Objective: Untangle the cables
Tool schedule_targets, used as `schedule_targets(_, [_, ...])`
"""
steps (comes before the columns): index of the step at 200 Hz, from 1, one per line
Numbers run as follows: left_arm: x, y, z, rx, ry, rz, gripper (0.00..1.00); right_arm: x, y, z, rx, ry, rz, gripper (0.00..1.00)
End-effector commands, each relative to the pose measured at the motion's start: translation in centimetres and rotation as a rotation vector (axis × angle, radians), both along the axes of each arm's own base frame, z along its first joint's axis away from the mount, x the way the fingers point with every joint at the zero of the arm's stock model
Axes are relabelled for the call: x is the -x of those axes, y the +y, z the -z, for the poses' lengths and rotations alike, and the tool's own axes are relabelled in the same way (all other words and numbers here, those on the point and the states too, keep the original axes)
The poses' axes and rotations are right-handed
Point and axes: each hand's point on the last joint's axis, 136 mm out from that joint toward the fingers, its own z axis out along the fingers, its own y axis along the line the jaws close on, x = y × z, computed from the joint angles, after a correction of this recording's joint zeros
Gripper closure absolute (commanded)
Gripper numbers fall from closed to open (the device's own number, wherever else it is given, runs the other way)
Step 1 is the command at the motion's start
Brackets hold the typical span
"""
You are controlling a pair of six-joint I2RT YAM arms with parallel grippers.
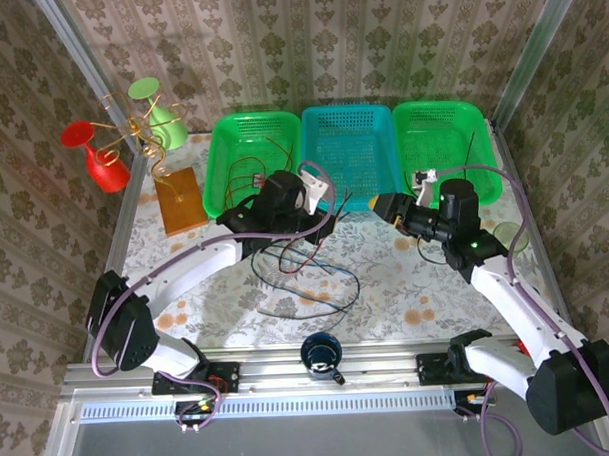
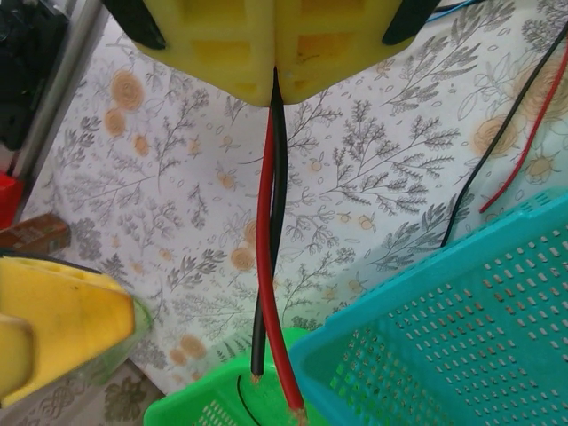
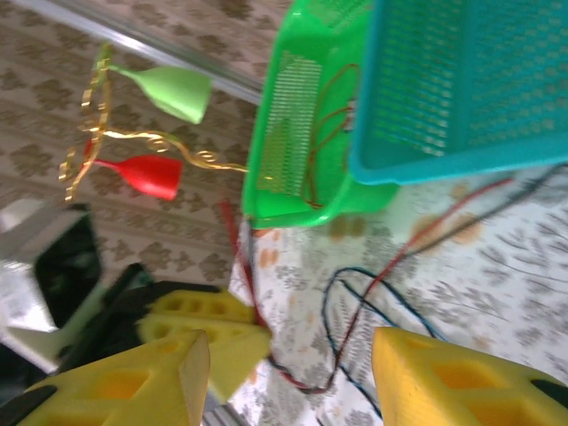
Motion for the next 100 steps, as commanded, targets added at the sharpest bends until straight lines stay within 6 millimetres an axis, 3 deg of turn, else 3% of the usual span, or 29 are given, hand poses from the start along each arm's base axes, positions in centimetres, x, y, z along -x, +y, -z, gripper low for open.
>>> schedule_targets(1, [0.0,-0.3,-1.6,0.1,0.019,-0.006,1.0,-0.5,1.0,-2.4,-0.067,-0.094,-0.025,0.47])
schedule_targets(37, [0.0,-0.3,-2.1,0.134,0.022,-0.011,1.0,-2.0,1.5,-1.9,-0.157,-0.066,0.007,0.6])
schedule_targets(100, [0.3,-0.3,-2.2,0.138,0.026,-0.005,1.0,-2.8,3.2,-1.9,-0.184,-0.049,-0.036,0.61])
